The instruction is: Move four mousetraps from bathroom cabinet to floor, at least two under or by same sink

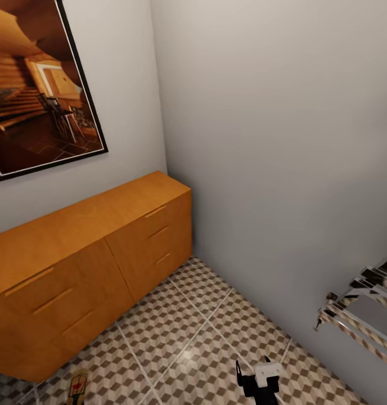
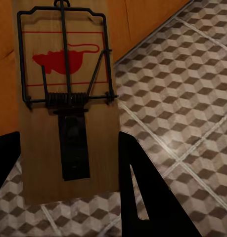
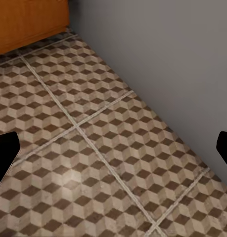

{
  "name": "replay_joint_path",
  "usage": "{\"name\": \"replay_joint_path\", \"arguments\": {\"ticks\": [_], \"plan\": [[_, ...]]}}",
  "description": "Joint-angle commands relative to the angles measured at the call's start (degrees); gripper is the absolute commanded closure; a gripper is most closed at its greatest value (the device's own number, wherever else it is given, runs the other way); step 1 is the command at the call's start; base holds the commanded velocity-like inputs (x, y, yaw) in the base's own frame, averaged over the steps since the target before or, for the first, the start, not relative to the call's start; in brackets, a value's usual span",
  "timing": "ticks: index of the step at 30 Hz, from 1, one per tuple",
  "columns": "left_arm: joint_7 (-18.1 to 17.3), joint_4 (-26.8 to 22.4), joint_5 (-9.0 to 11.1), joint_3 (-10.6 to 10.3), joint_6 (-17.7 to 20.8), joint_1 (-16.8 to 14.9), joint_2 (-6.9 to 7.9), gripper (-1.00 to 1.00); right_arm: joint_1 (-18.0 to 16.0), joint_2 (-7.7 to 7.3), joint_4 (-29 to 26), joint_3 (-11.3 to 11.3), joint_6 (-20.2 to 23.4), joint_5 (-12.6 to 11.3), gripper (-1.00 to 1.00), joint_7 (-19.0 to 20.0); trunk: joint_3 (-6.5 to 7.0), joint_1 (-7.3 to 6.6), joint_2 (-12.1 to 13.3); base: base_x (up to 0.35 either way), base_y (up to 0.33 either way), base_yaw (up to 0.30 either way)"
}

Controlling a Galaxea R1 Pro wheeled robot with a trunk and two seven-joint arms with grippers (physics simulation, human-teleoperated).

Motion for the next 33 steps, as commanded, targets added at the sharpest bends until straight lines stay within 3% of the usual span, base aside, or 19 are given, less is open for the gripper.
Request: {"name": "replay_joint_path", "arguments": {"ticks": [1, 33], "plan": [[0.4, 0.2, 0.0, -0.5, -0.2, -0.1, -0.08, 1.0, 0.0, 0.0, 0.0, 0.1, 0.0, 0.6, -1.0, -0.6, -0.08, 0.02, -0.1, 0.0, 0.0, 0.283], [0.4, 0.2, 0.0, -0.5, -0.1, -0.1, -0.8, 1.0, 0.0, -0.09, 0.0, 0.1, 0.1, 0.6, -1.0, -0.6, -0.08, 0.02, -0.1, 0.0, 0.0, 0.283]]}}
